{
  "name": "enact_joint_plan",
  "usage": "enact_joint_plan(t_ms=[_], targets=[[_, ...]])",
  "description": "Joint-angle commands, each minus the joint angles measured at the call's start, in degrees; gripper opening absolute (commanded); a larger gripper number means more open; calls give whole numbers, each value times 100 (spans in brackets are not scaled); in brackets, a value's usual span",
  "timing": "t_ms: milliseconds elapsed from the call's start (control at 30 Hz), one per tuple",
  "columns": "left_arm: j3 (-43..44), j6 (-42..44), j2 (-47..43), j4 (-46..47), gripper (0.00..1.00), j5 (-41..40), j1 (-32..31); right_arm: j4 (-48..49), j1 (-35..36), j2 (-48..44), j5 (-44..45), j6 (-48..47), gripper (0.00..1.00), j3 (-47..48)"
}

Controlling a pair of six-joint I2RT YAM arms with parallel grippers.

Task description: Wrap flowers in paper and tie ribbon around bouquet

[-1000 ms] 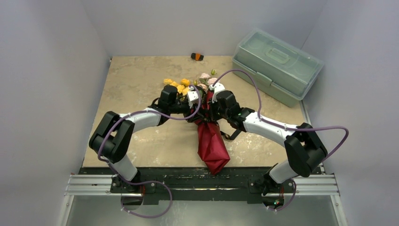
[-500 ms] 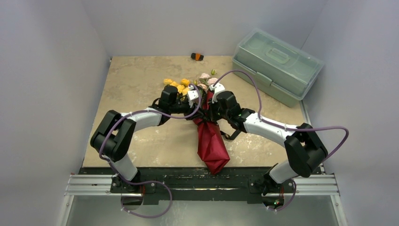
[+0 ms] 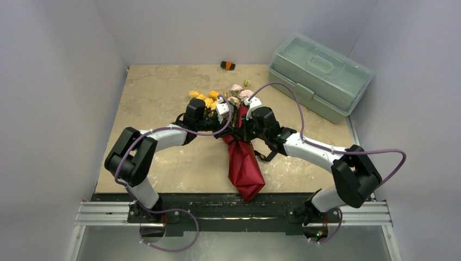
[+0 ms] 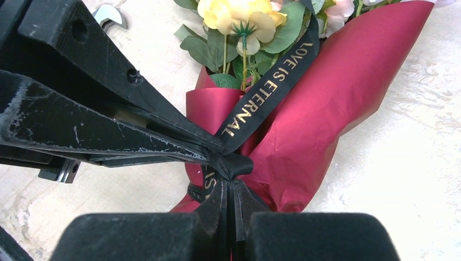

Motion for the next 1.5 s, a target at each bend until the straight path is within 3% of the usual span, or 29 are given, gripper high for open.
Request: enact_joint_plan(t_ms=[0, 367, 767, 967, 1133, 1267, 1467], targets=[[68, 190, -63, -113, 0, 359, -18, 309, -15, -220, -69, 32, 0, -53], [367, 778, -258, -1128, 0, 1104, -9, 236, -11, -137, 129, -247, 0, -53], [1262, 1297, 107, -2862, 0, 1466, -1, 93, -11, -230, -7, -729, 0, -21], [1533, 1334, 328, -3248, 0, 1550, 64, 101, -15, -345, -81, -734, 0, -30], [1618, 1322, 425, -3335, 0, 1549, 96, 32, -13, -582, -24, -815, 10, -84], [1703, 1214, 466, -3385, 0, 1513, 113, 2, -14, -918, 7, -935, 23, -251], [1913, 1090, 531, -3618, 0, 1444, 114, 184, -12, -1644, 104, -1091, 29, -782]])
